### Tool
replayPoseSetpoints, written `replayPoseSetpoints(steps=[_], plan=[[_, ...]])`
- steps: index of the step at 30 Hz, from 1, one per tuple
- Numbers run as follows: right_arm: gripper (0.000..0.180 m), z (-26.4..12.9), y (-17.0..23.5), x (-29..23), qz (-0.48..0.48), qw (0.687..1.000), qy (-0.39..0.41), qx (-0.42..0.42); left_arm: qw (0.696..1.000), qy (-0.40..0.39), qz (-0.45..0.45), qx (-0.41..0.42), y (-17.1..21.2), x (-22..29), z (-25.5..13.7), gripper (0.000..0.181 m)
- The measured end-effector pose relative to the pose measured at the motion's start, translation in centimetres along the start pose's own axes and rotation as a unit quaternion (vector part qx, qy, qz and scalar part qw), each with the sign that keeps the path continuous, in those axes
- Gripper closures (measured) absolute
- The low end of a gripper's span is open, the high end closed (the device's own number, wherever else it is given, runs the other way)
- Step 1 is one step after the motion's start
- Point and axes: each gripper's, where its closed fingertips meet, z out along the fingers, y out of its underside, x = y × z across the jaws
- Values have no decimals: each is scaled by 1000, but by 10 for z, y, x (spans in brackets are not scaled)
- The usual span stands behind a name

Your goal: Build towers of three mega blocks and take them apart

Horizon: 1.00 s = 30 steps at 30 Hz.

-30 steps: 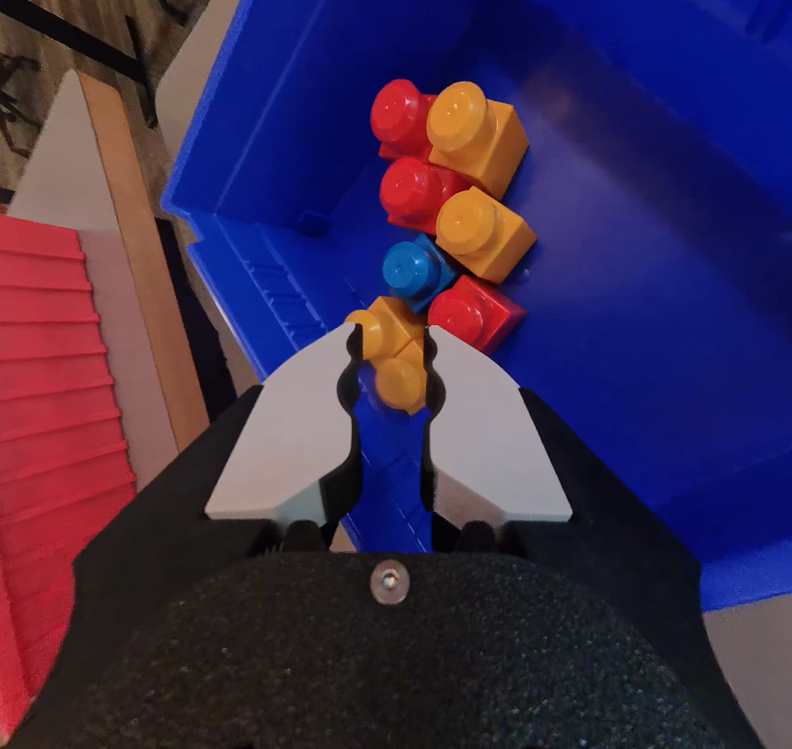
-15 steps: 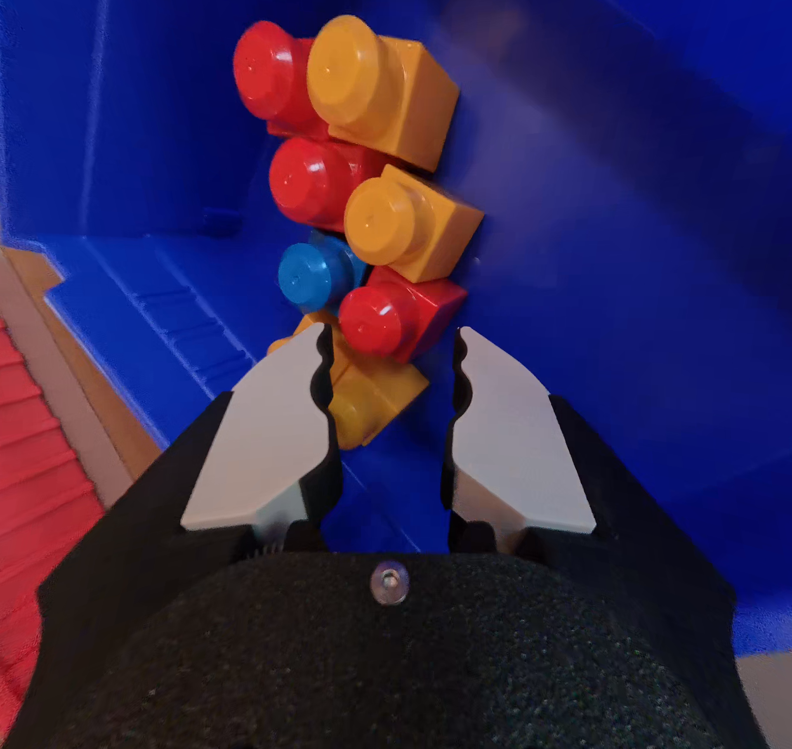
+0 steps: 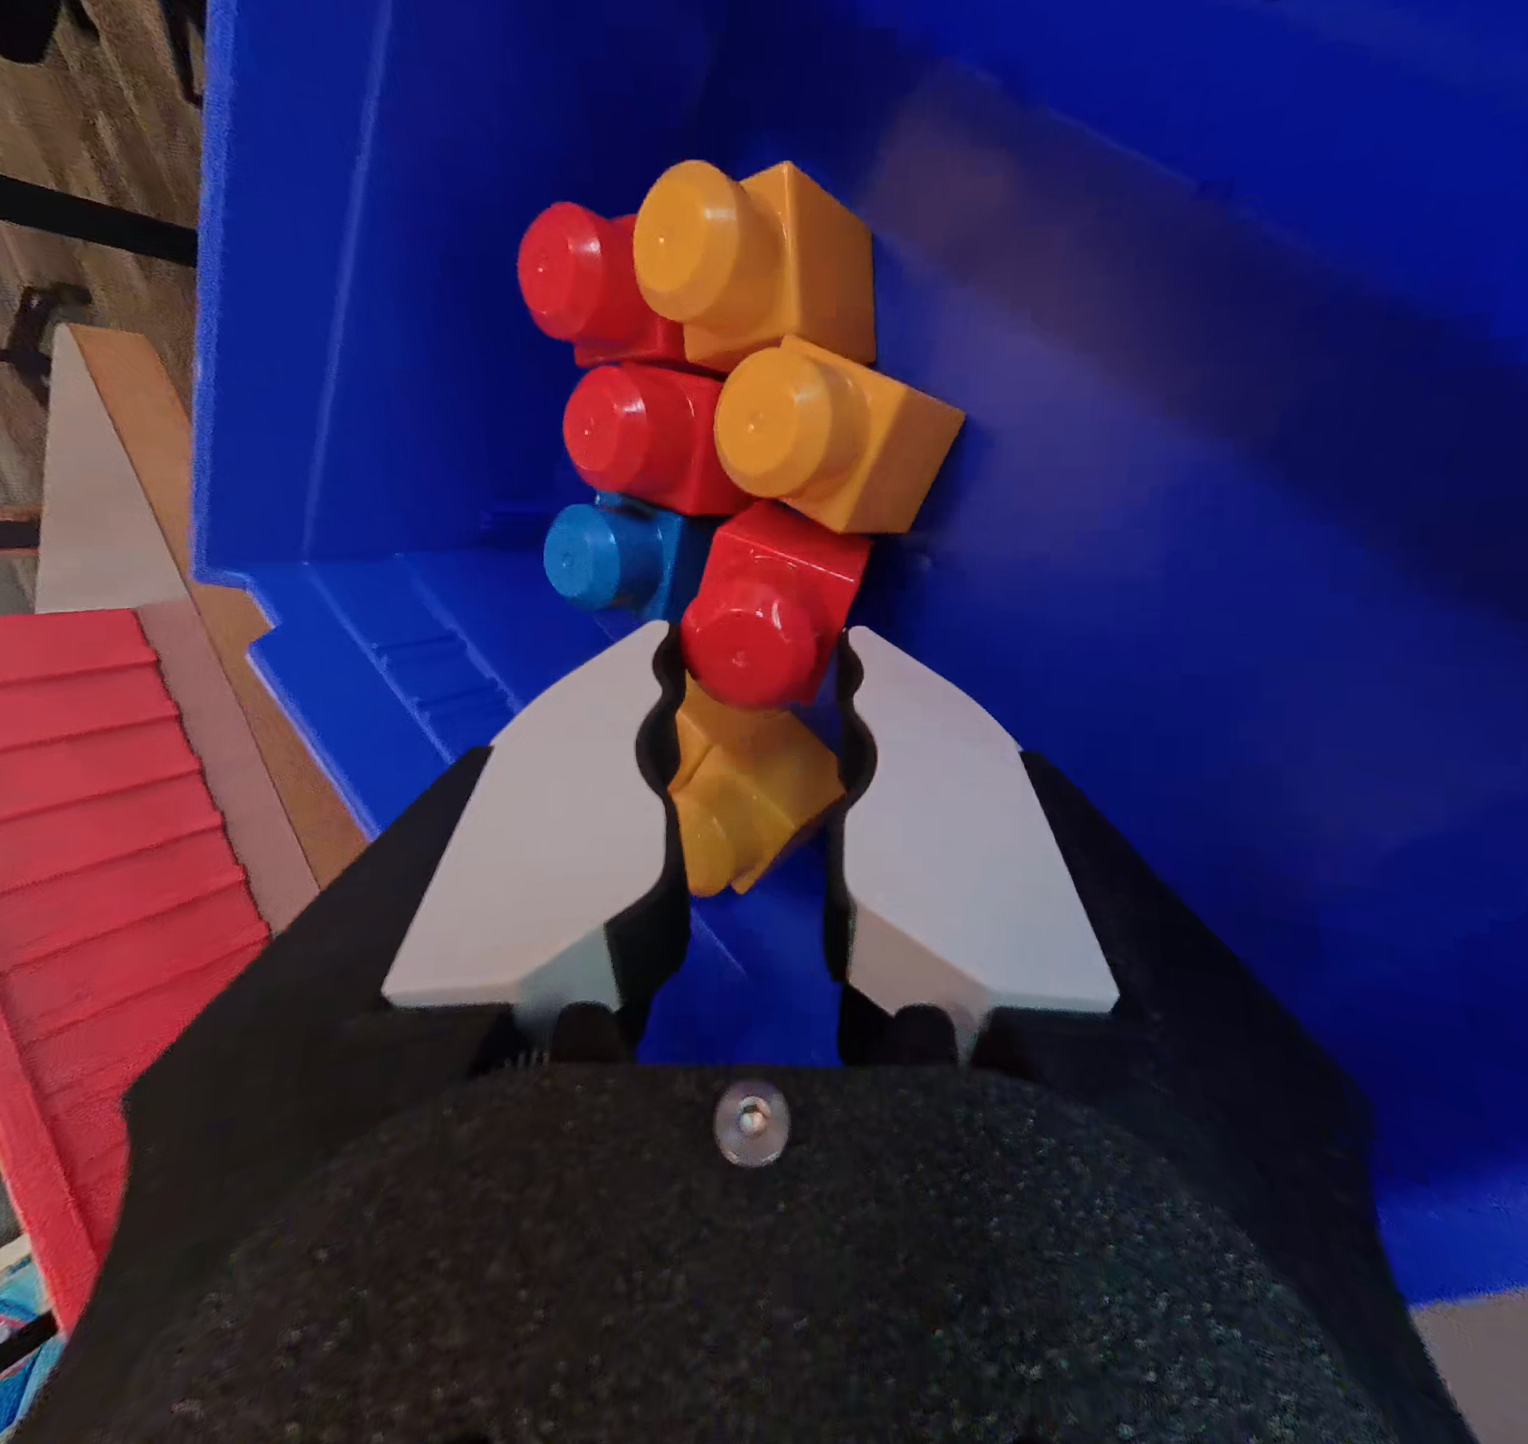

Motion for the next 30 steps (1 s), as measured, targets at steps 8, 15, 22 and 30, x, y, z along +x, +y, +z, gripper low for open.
replayPoseSetpoints(steps=[8, 15, 22, 30], plan=[[142, -2, -3, 0, 1, 1000, 0, 7, 991, 60, -14, 119, -26, 7, -67, 146], [142, -7, -15, -8, -8, 1000, -1, 0, 909, 203, 119, 344, -99, 110, -215, 146], [142, 1, -24, -27, -29, 999, -10, -14, 819, 341, 305, 346, -124, 275, -255, 146], [142, 4, -24, -36, -44, 999, -12, -29, 808, 396, 317, 300, -127, 330, -229, 146]])
